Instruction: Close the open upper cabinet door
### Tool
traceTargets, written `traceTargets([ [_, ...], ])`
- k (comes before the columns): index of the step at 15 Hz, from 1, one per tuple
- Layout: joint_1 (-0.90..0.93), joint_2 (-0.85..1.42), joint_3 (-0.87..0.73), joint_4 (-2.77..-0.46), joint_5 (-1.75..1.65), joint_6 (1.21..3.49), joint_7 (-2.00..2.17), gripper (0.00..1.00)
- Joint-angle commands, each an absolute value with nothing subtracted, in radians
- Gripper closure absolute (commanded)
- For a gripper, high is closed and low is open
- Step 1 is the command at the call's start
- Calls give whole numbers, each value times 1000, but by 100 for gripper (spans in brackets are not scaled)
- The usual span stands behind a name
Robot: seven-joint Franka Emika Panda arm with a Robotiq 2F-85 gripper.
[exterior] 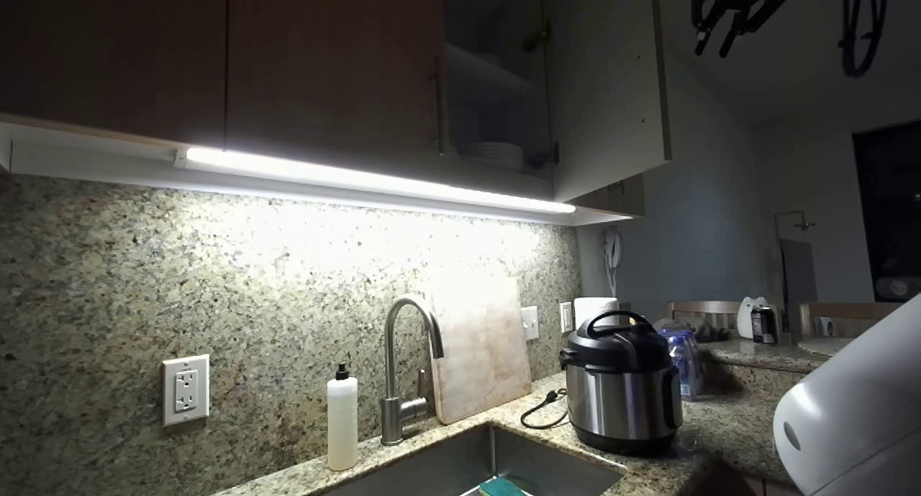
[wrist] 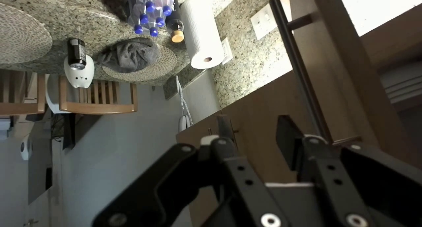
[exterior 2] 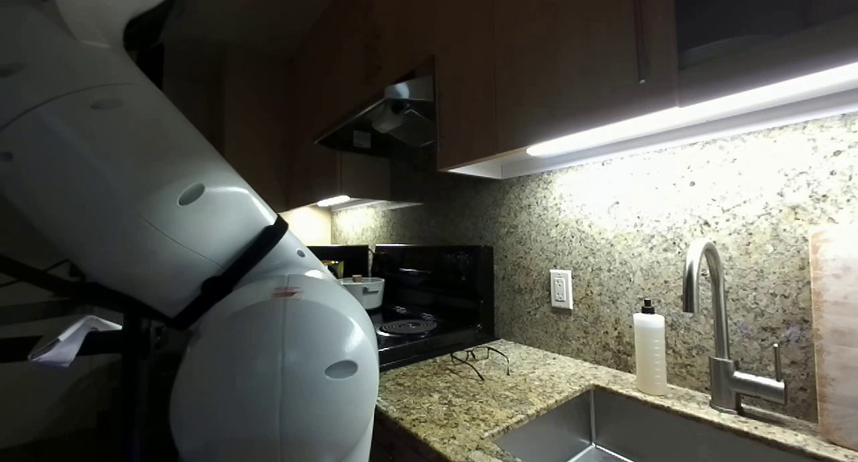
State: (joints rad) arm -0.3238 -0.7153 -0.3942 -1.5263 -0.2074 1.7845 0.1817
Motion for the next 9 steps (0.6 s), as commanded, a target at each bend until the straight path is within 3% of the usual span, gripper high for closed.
traceTargets([
  [1,-333,-664,-381,-1475,-188,1797,202,90],
  [6,-327,-628,-345,-1438,-192,1793,195,97],
  [9,-323,-601,-330,-1411,-191,1791,199,93],
])
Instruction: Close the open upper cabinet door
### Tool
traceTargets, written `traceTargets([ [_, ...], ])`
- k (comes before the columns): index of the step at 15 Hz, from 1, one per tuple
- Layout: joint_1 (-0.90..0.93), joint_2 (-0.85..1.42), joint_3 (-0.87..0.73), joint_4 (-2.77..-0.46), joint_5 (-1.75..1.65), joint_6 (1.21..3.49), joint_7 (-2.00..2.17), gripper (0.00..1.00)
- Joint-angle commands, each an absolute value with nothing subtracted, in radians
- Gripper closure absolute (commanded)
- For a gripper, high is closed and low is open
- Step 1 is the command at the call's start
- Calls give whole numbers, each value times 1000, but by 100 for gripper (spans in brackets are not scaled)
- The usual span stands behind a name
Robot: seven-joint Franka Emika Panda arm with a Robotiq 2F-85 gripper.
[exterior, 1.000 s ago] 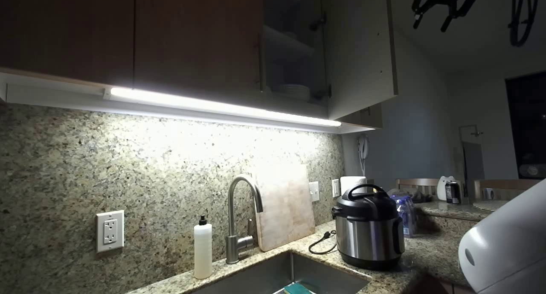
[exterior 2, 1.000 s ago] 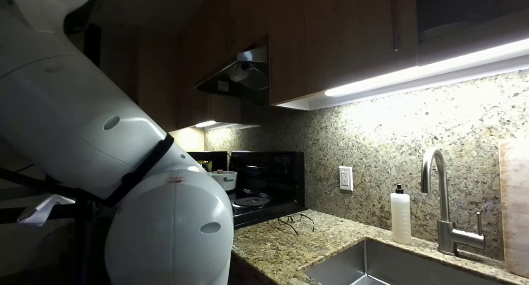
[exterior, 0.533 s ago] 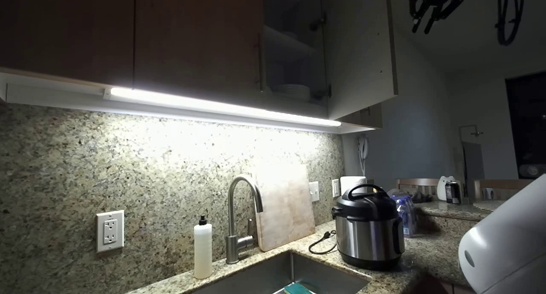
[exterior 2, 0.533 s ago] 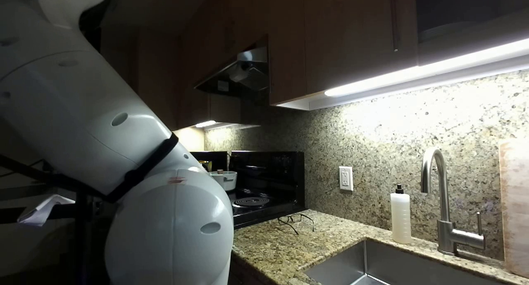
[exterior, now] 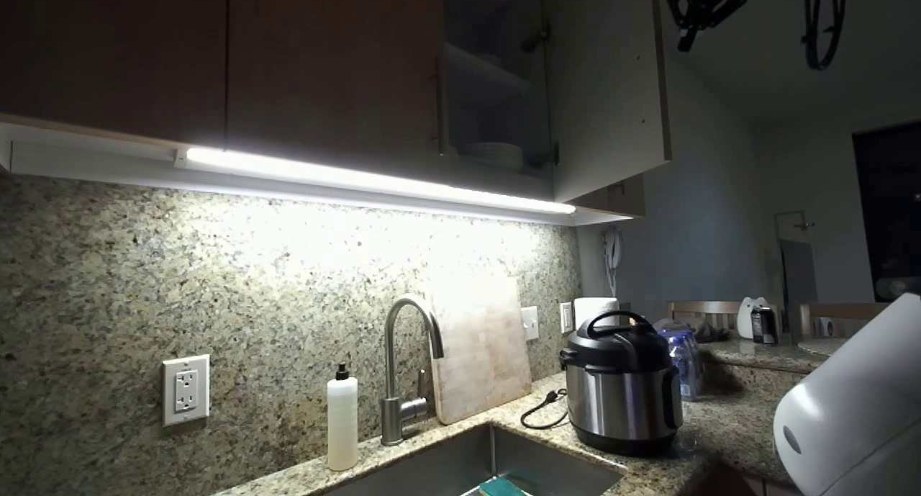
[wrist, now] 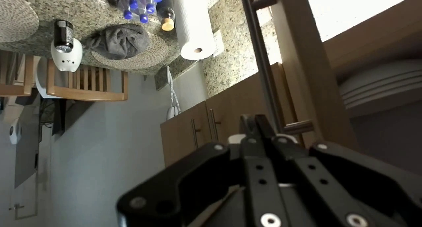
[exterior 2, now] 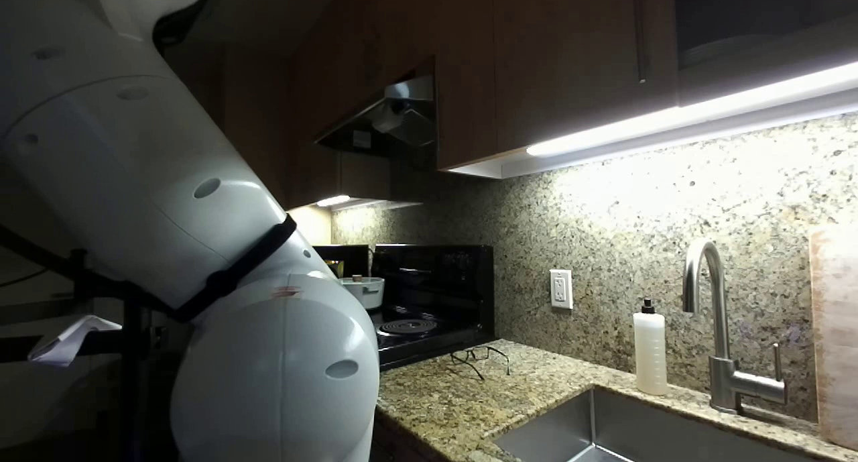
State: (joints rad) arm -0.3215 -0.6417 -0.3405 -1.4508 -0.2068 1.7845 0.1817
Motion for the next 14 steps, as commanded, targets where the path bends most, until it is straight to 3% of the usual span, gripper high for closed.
traceTargets([
  [1,-322,-593,-327,-1401,-191,1788,198,91],
  [14,-291,-573,-309,-1326,-176,1743,149,93],
])
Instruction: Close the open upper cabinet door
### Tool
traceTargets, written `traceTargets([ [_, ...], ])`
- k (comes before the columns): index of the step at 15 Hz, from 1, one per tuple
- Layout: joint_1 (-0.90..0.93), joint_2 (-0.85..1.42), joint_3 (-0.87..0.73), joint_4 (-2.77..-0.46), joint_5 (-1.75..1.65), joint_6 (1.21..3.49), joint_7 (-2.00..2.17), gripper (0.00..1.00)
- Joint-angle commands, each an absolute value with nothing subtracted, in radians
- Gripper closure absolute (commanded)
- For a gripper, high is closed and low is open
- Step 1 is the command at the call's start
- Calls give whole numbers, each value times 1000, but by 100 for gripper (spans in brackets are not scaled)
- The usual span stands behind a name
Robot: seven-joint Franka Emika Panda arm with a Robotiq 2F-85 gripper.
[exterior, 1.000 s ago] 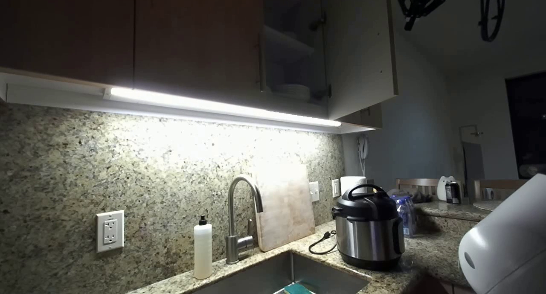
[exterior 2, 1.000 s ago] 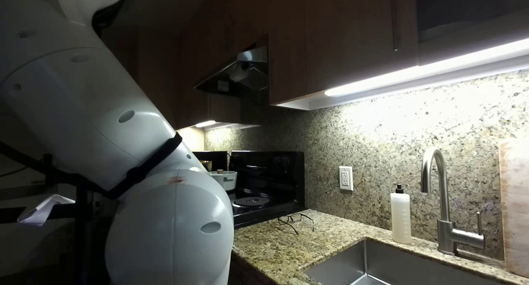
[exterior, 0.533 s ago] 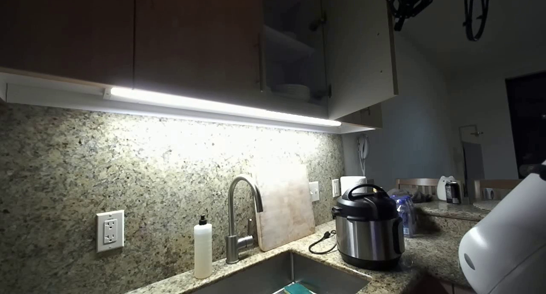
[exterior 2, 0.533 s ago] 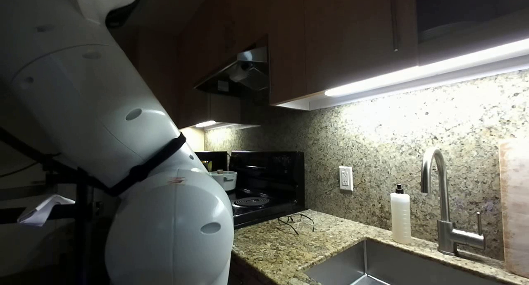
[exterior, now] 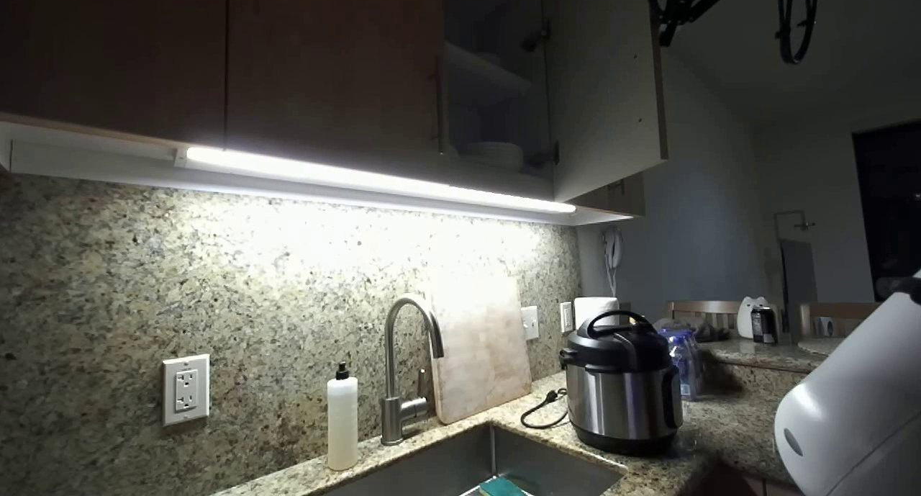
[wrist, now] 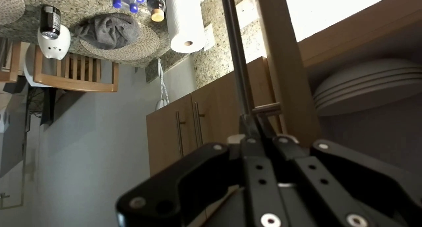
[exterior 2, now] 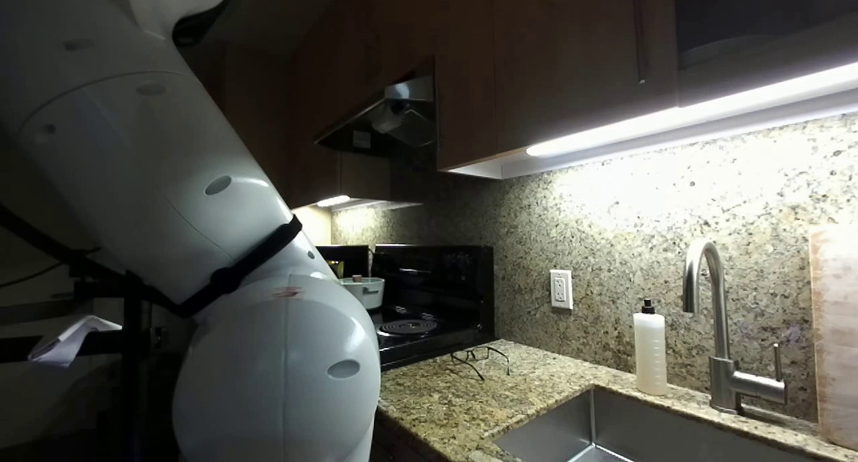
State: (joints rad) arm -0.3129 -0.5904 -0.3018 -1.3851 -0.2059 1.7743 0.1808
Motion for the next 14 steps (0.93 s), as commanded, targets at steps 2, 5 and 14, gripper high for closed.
traceTargets([
  [2,-279,-575,-307,-1308,-175,1729,145,93],
  [5,-259,-579,-304,-1284,-169,1706,133,94],
  [14,-274,-537,-286,-1275,-201,1747,192,93],
])
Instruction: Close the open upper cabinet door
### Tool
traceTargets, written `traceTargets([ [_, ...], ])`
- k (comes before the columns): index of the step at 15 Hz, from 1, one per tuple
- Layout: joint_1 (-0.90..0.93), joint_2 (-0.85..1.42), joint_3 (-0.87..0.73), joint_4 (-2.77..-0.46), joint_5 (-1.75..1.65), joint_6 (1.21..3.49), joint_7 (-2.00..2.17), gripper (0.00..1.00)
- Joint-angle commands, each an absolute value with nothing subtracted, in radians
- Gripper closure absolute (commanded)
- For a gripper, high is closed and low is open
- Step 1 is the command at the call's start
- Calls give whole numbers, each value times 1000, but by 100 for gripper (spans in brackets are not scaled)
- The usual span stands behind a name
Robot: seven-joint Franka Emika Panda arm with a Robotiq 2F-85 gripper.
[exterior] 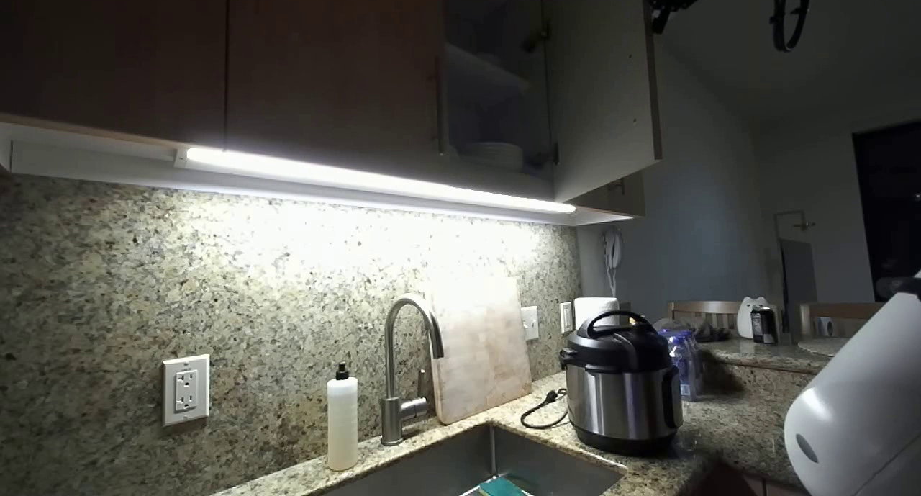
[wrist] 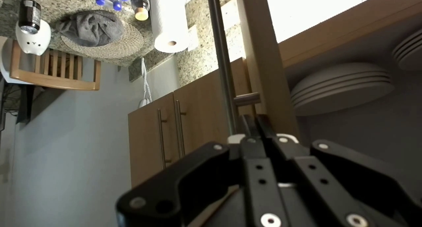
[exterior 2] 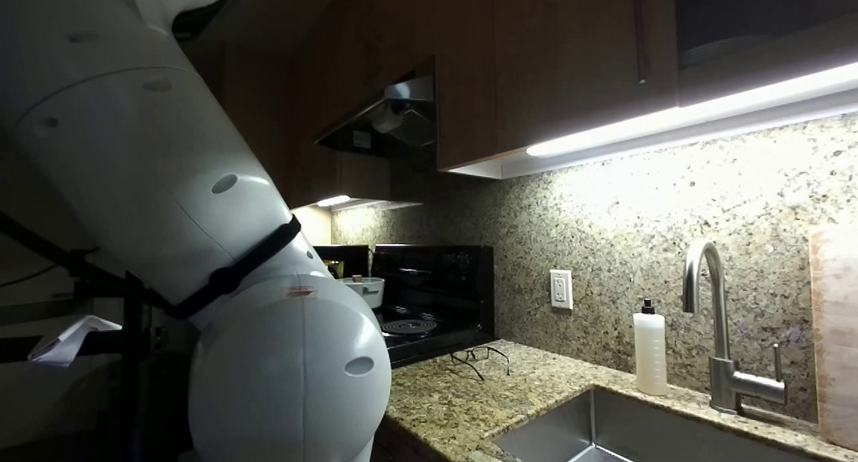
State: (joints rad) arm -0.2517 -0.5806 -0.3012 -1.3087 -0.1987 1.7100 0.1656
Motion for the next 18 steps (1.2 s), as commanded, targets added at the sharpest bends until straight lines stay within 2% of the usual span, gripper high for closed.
traceTargets([
  [1,-279,-535,-274,-1297,-206,1768,205,93],
  [18,-280,-528,-173,-1292,-212,1786,261,93],
])
